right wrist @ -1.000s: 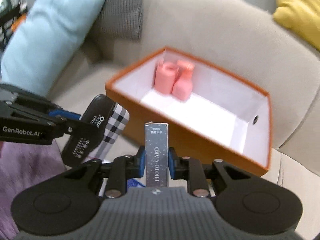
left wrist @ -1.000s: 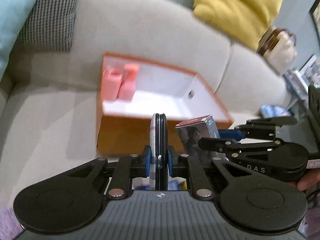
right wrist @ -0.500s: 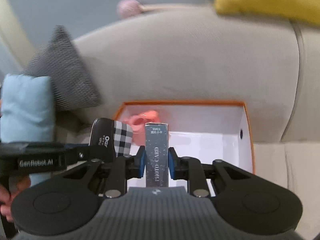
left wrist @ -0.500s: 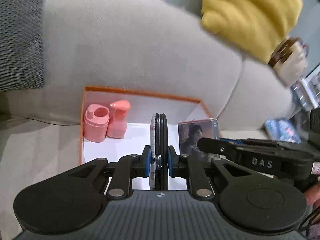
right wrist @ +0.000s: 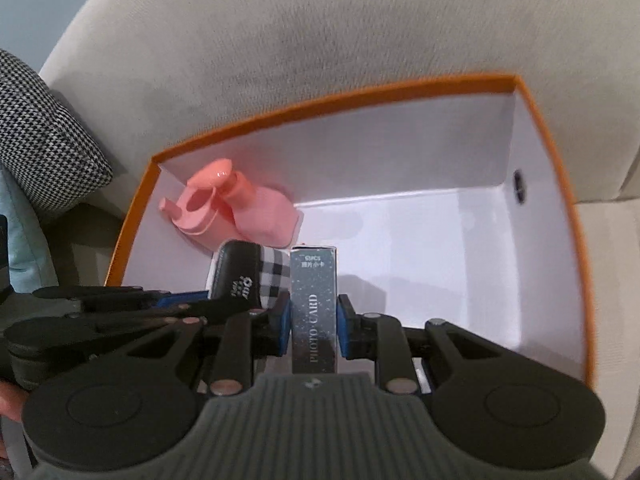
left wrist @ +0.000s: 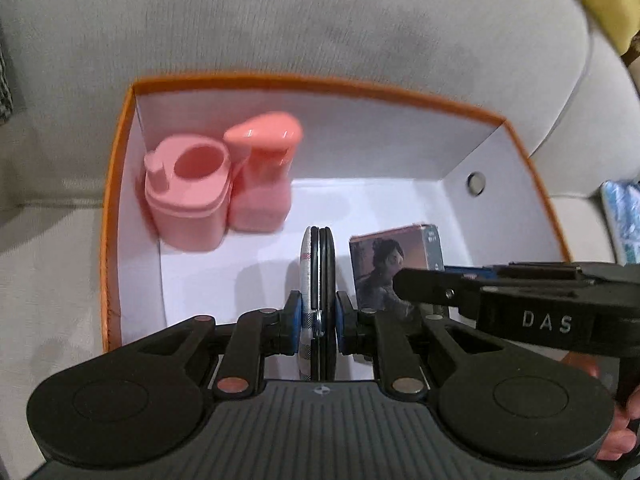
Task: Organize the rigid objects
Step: 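Carry the plaid case and PHOTO CARD box over the orange box, then lower both items into the box beside the pink items and release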
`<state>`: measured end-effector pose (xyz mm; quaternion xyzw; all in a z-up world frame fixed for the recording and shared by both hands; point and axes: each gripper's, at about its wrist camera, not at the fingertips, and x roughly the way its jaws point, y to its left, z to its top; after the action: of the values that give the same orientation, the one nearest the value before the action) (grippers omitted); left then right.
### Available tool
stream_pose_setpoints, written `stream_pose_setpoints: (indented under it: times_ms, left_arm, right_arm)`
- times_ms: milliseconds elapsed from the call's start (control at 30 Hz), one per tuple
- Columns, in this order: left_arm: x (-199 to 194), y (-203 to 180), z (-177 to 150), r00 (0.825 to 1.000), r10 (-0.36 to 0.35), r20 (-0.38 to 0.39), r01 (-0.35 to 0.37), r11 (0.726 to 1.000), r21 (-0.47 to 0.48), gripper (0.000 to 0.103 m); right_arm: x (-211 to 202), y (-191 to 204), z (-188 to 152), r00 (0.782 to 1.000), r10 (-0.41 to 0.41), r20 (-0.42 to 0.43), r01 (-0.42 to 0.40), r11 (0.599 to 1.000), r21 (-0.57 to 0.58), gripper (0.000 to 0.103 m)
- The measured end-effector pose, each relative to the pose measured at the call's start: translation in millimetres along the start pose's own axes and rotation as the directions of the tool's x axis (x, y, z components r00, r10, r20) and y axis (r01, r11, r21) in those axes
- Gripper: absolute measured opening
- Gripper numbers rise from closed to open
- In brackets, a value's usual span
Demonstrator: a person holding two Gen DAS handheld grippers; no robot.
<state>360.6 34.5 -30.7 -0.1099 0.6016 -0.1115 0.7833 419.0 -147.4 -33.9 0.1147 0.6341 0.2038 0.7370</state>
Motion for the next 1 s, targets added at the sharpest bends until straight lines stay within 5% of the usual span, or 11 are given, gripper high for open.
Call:
stream_pose_setpoints:
  times_ms: [167, 500, 667, 833, 1000]
  left_arm:
    - [10, 3, -2, 0.999, 0.011, -0.035, -0.011, 1.000, -0.006, 0.018]
    - [5, -12, -10, 0.987, 0.159, -0.033, -0.154, 0.980, 0.123, 0.027]
    - [-36, -5, -17, 0.992, 0.087, 0.086, -0.099, 0.986, 0.137, 0.030]
    - [-74, 19, -22, 0.967, 0.109, 0.231, -0.124, 0.991, 0.053, 0.031]
    - [-81, 43, -29, 0.963, 0.118, 0.241, -0.121, 0.993, -0.006, 0.030]
  right_arm:
    - [16, -2, -1, 0.999, 0.036, -0.040, -0.035, 0.999, 0.028, 0.023]
    - [27, 9, -8, 0.997, 0.048, -0.059, -0.045, 0.998, 0.053, 0.023]
    - [21, 12, -10, 0.999, 0.011, -0.044, -0.008, 0.998, 0.062, 0.023]
    - [21, 16, -9, 0.998, -0.036, -0.058, 0.039, 0.997, 0.062, 0.024]
    - [31, 29, -9, 0.997, -0.039, -0.070, 0.044, 0.997, 0.065, 0.024]
